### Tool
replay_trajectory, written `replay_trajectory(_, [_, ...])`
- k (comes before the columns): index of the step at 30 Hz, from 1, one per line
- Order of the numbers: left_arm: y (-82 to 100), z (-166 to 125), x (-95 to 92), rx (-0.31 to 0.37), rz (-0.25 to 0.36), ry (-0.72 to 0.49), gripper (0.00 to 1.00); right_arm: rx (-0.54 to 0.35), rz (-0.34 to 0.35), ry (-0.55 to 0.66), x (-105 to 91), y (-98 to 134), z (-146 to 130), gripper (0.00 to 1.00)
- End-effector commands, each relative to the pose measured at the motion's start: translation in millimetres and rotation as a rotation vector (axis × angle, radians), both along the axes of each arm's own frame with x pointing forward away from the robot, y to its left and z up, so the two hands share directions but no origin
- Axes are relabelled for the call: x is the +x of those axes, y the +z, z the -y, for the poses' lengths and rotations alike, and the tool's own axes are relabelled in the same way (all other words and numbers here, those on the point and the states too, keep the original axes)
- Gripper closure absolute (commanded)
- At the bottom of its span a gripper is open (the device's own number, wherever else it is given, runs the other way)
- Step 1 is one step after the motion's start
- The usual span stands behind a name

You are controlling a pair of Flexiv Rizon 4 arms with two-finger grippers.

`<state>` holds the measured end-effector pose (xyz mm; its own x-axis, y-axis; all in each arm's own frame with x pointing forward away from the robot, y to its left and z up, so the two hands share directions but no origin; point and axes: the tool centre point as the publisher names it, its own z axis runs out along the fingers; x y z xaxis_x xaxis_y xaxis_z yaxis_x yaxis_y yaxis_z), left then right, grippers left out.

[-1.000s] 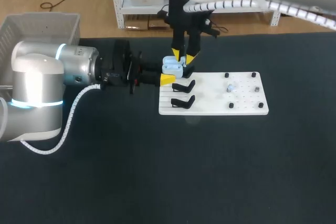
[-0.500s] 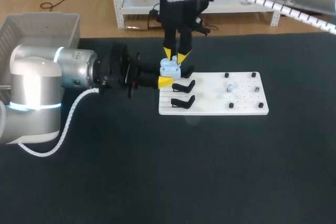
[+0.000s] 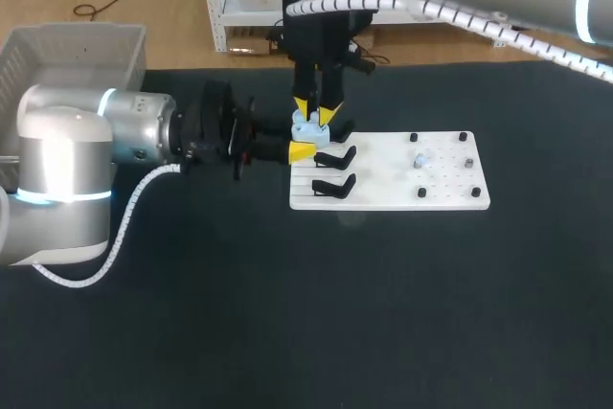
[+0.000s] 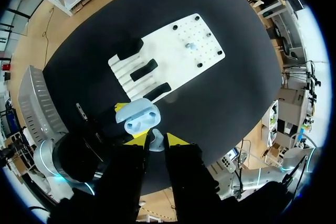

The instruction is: Pick up each earbud case from the left stands, insert the matching earbuds, close the lid, and place the case in the box.

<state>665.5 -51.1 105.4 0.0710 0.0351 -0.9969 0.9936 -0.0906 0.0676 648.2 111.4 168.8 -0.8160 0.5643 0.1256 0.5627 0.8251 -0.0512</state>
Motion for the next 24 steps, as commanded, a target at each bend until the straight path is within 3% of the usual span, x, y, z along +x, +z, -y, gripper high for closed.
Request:
replay_trajectory(1, [0.1,-0.2,-2.1,0.000,0.002,0.007,1.00,-0.020,0.005,-0.004,2.8,-0.3,-1.5,1.00])
replay_trajectory(24, [0.1,-0.2,-2.1,0.000,0.002,0.007,1.00,-0.041,0.003,-0.014,5.6,-9.2,-2.6,1.00])
